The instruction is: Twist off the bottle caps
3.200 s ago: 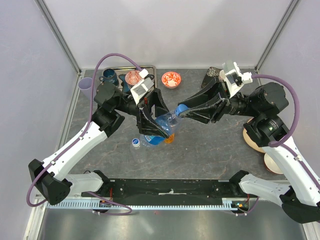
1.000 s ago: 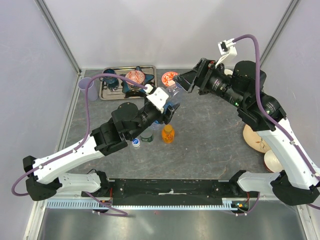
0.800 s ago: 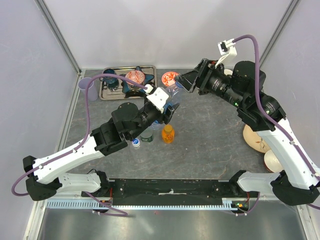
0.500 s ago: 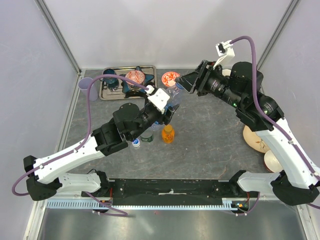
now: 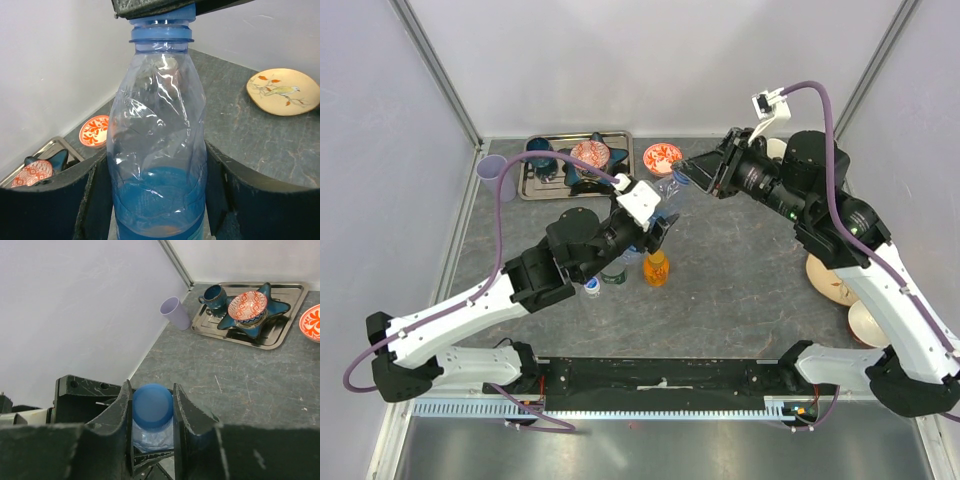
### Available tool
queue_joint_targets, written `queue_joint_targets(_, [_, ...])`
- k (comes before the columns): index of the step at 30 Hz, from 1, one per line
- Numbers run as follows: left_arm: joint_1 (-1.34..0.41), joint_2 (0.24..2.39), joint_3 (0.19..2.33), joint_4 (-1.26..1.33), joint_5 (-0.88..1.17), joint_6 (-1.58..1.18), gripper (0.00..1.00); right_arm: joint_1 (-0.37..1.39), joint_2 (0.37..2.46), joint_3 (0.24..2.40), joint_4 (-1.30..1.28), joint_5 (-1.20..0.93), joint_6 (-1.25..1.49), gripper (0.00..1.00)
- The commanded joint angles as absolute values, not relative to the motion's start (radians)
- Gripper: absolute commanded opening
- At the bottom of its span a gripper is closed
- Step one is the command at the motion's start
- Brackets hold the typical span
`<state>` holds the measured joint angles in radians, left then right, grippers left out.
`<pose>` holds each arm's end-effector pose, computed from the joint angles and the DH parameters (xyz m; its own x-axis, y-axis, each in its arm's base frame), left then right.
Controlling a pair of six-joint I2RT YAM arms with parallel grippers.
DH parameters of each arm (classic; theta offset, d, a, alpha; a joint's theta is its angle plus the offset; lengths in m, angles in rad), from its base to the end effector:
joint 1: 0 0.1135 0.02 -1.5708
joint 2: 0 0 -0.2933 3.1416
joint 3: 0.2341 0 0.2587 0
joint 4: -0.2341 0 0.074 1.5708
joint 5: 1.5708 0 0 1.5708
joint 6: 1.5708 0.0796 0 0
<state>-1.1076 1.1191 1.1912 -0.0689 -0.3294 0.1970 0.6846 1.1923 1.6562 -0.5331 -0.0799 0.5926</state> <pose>0.1517 -0.2461 0.4558 0.1388 0.1366 -0.9809 0.6881 0.6990 0.1947 0.1996 0.1711 0.5417 -0.4309 0.3669 -0.8244 -0.5441 0.6232 0.5618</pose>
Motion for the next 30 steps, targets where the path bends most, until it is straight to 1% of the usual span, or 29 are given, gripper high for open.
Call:
queue_joint_targets(1, [-1.111, 1.058, 1.209, -0.020, -0.197, 0.163, 0.31, 0.684, 1.157, 1.651, -0.523, -0.159, 0.502, 0.00])
queue_joint_targets(5, [-1.077, 1.032, 1.241, -0.087, 0.035, 0.106, 0.31, 0.686, 1.132, 1.657, -0.479, -0.326, 0.440, 0.00])
queue_joint_targets(6, [-1.063, 1.031, 1.262, -0.104, 0.172, 0.089, 0.31, 0.686, 1.128, 1.655, -0.476, -0.384, 0.424, 0.00])
queue_joint_targets(8, [-1.013, 1.034, 1.290, -0.147, 0.317, 0.035, 0.31, 0.684, 1.123, 1.664, -0.469, -0.451, 0.400, 0.00])
queue_joint_targets(9, [-0.996, 1.041, 1.313, -0.155, 0.454, 0.016, 0.31, 0.686, 1.118, 1.663, -0.468, -0.489, 0.385, 0.00])
queue_joint_targets(11, [-0.938, 1.049, 1.330, -0.163, 0.588, -0.049, 0.31, 0.686, 1.106, 1.660, -0.454, -0.553, 0.368, 0.00])
queue_joint_targets(12, [-0.918, 1.054, 1.338, -0.153, 0.714, -0.070, 0.31, 0.686, 1.100, 1.655, -0.446, -0.577, 0.364, 0.00])
queue_joint_targets(14, [-0.856, 1.058, 1.336, -0.121, 0.834, -0.147, 0.31, 0.686, 1.083, 1.638, -0.410, -0.655, 0.362, 0.00])
queue_joint_targets(15, [-0.838, 1.061, 1.322, -0.059, 0.939, -0.178, 0.31, 0.686, 1.078, 1.635, -0.402, -0.682, 0.362, 0.00])
queue_joint_targets(17, [-0.786, 1.075, 1.312, -0.003, 1.029, -0.276, 0.31, 0.684, 1.060, 1.615, -0.361, -0.751, 0.367, 0.00])
queue_joint_targets(18, [-0.770, 1.083, 1.298, 0.076, 1.105, -0.308, 0.31, 0.684, 1.054, 1.609, -0.345, -0.770, 0.368, 0.00])
queue_joint_targets(22, [-0.732, 1.124, 1.282, 0.188, 1.219, -0.437, 0.31, 0.689, 1.019, 1.569, -0.273, -0.874, 0.365, 0.00])
queue_joint_targets(24, [-0.727, 1.146, 1.282, 0.201, 1.250, -0.448, 0.31, 0.696, 0.991, 1.531, -0.232, -0.945, 0.377, 0.00])
queue_joint_targets(26, [-0.723, 1.164, 1.284, 0.215, 1.262, -0.460, 0.31, 0.696, 0.953, 1.478, -0.112, -0.989, 0.420, 0.00])
queue_joint_targets(30, [-0.718, 1.183, 1.256, 0.285, 1.276, -0.511, 0.34, 0.695, 0.939, 1.474, -0.072, -1.038, 0.440, 0.00])
